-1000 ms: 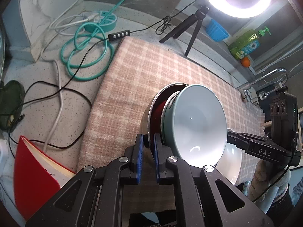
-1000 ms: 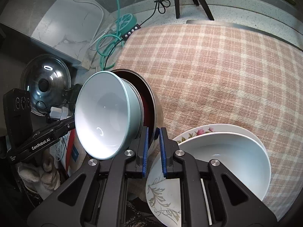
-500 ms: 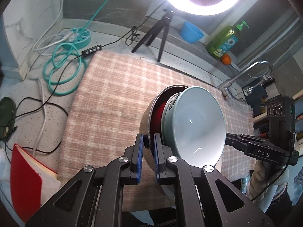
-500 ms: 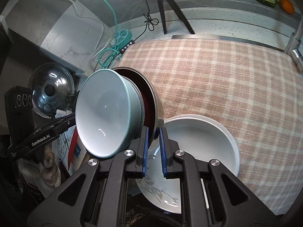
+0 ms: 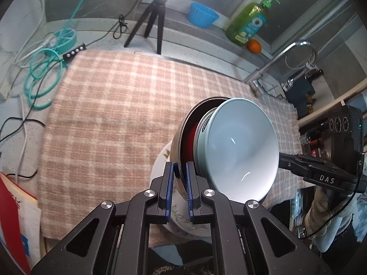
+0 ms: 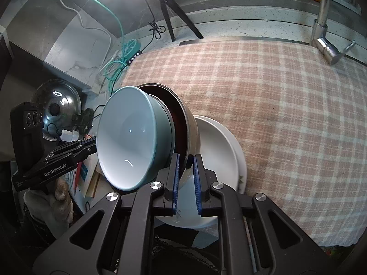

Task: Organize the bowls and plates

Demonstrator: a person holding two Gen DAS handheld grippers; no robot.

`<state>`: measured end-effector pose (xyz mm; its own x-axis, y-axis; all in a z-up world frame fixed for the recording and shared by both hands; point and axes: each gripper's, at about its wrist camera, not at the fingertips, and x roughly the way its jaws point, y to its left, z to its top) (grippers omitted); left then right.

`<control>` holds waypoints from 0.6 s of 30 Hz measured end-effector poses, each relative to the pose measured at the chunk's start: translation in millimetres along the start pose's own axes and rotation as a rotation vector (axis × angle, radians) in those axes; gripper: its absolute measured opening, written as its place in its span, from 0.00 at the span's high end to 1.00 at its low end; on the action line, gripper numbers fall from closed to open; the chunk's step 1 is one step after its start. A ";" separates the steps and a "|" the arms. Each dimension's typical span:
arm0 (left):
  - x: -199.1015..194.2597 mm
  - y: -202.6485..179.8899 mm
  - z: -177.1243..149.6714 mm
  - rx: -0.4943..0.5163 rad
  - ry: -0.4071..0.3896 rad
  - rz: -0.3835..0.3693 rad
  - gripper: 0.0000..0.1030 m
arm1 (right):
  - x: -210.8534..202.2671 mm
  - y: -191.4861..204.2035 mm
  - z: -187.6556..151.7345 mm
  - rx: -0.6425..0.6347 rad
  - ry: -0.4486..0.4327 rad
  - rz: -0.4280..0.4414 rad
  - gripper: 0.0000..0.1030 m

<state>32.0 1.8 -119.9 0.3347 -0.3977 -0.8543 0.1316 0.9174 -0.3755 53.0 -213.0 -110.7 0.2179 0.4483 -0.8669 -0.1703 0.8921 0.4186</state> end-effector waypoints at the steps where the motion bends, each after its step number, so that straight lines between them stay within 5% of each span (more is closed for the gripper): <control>1: 2.9 -2.6 -1.8 0.005 0.010 0.001 0.93 | -0.8 -2.1 -1.2 0.004 0.002 -0.002 0.88; 18: 29.1 -23.0 -14.0 0.043 0.092 0.016 0.93 | 5.8 -33.4 -26.5 0.065 0.042 -0.003 0.88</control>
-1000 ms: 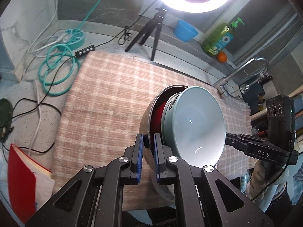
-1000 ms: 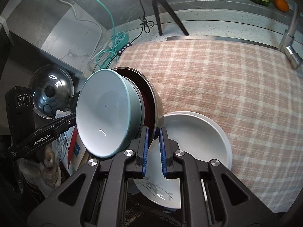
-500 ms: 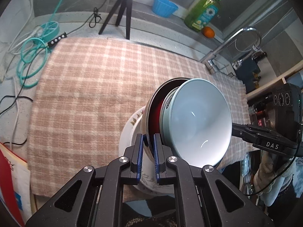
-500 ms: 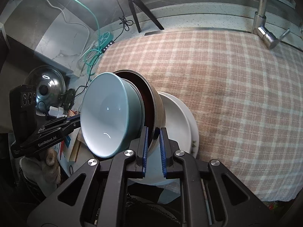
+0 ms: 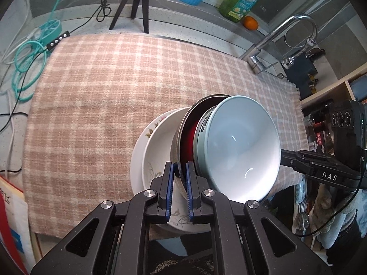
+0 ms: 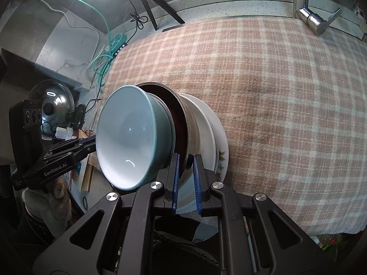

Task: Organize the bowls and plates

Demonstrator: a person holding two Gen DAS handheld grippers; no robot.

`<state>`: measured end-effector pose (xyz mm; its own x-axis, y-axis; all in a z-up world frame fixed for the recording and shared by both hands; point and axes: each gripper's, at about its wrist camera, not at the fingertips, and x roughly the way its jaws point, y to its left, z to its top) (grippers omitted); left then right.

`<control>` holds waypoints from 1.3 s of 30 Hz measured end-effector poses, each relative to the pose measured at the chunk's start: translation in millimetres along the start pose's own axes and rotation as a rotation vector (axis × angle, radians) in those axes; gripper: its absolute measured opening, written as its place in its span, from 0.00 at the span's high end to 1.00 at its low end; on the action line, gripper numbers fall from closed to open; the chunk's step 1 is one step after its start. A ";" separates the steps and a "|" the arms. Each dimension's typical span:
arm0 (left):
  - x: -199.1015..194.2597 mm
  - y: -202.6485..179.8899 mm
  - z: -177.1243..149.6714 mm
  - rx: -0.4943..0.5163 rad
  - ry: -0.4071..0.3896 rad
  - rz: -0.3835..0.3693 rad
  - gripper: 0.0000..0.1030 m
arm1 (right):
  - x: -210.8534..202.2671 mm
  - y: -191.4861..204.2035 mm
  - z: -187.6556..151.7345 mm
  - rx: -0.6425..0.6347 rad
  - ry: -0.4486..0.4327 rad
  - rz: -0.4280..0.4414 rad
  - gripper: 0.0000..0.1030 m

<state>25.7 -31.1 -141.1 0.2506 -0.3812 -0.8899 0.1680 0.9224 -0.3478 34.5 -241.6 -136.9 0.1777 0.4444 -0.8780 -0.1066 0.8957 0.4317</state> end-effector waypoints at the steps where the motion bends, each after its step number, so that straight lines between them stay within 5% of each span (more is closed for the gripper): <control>1: 0.0 -0.2 -0.2 0.002 0.000 0.001 0.93 | 0.0 -0.3 -0.6 0.001 0.001 0.001 0.88; 24: -4.5 2.3 -3.4 0.001 -0.001 0.001 0.93 | 5.8 4.4 -6.3 -0.018 0.018 -0.015 0.87; 39: -21.6 -1.0 -14.3 0.003 -0.043 0.038 0.83 | -11.1 6.1 -10.3 -0.061 -0.038 -0.065 0.86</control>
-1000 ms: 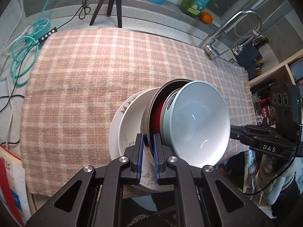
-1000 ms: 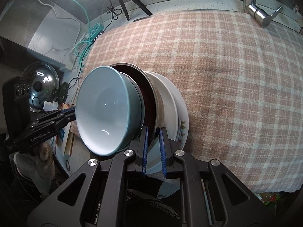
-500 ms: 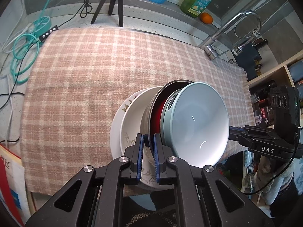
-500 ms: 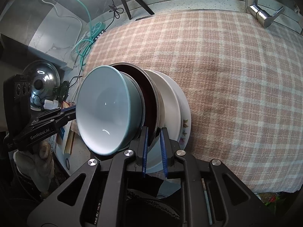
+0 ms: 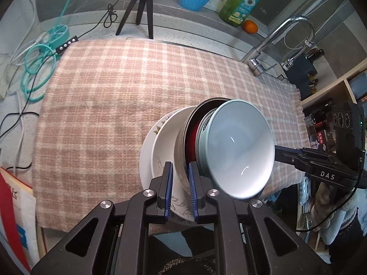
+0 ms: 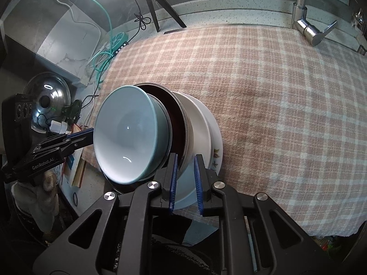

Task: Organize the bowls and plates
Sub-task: 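Open the right tool and pull it back from the bowl stack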

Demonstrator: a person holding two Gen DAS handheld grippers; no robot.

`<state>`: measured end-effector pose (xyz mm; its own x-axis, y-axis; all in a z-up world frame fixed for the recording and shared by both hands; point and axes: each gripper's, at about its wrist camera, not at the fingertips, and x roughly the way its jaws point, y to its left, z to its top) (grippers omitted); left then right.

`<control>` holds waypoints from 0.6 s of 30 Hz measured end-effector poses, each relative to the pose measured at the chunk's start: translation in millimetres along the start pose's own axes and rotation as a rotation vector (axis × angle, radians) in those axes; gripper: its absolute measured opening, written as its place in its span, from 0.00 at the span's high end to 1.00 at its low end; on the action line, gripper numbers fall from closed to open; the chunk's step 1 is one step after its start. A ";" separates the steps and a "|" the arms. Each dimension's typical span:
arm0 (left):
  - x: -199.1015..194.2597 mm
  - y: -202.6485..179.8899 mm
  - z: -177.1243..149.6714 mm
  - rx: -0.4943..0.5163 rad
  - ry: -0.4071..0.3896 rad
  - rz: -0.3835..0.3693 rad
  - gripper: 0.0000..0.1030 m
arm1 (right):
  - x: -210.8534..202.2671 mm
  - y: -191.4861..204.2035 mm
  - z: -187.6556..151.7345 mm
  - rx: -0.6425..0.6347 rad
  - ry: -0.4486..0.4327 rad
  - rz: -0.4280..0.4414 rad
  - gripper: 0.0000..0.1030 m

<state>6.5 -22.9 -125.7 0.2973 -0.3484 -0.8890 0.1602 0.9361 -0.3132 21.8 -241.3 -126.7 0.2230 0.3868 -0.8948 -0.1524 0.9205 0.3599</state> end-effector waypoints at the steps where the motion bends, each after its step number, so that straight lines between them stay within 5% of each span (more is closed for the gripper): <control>1: -1.8 -0.2 -0.9 0.000 -0.007 0.008 0.75 | -1.7 -0.3 -1.2 -0.003 -0.005 -0.006 0.86; 6: -10.8 -7.4 -7.4 0.020 -0.046 0.046 0.71 | -10.5 -0.4 -7.8 -0.023 -0.042 -0.046 0.70; 10: -17.5 -19.2 -12.2 0.055 -0.086 0.085 0.52 | -19.4 3.4 -10.8 -0.042 -0.077 -0.082 0.63; 18: -31.3 -39.5 -18.5 0.105 -0.166 0.150 0.42 | -39.2 14.1 -20.7 -0.095 -0.177 -0.169 0.46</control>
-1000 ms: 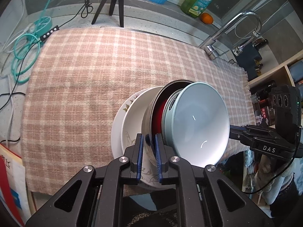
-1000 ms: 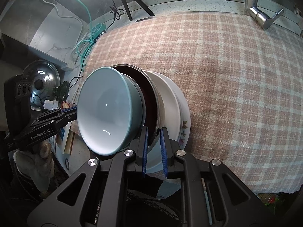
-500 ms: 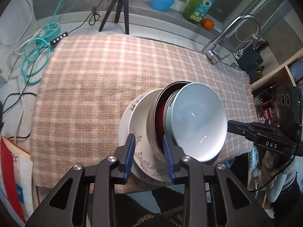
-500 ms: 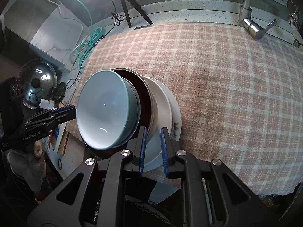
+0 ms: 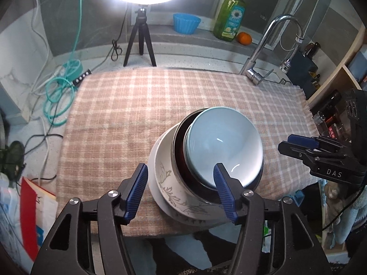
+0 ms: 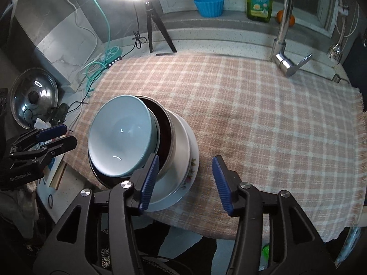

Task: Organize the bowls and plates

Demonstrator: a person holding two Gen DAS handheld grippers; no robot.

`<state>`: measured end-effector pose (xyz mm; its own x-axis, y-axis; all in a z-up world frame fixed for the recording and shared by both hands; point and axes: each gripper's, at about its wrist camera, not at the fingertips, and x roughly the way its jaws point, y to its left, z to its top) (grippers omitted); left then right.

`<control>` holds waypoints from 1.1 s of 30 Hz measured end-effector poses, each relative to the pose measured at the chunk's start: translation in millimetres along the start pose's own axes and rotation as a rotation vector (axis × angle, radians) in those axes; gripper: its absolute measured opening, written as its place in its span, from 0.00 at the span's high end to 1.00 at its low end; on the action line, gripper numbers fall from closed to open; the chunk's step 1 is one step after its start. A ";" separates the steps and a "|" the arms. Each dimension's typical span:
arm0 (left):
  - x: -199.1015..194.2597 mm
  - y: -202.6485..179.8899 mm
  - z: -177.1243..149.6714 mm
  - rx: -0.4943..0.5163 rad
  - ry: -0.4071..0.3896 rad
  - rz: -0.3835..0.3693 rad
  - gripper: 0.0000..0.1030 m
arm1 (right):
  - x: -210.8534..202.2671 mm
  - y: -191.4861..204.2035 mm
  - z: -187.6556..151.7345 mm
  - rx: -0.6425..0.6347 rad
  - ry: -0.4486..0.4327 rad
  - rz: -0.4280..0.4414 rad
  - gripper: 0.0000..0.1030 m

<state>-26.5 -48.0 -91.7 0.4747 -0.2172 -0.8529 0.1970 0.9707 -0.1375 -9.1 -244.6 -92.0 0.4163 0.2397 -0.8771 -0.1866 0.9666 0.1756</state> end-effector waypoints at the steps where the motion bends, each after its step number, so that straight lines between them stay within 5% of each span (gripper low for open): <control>1: -2.4 -1.6 0.2 0.005 -0.010 0.005 0.41 | -2.9 0.5 -1.3 -0.005 -0.014 -0.011 0.42; 10: -21.6 -18.0 -7.1 0.048 -0.095 0.087 0.30 | -29.3 2.0 -15.5 -0.020 -0.126 -0.093 0.25; 15: -19.6 -21.0 -11.9 0.050 -0.077 0.119 0.29 | -38.7 5.1 -18.5 -0.034 -0.164 -0.130 0.16; 33: -28.5 -21.6 -11.7 0.036 -0.097 0.147 0.25 | -41.9 5.9 -21.0 -0.042 -0.170 -0.135 0.15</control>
<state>-54.4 -61.5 -70.3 0.5806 -0.0838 -0.8099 0.1496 0.9887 0.0049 -46.3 -250.8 -63.7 0.5832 0.1237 -0.8028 -0.1548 0.9871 0.0396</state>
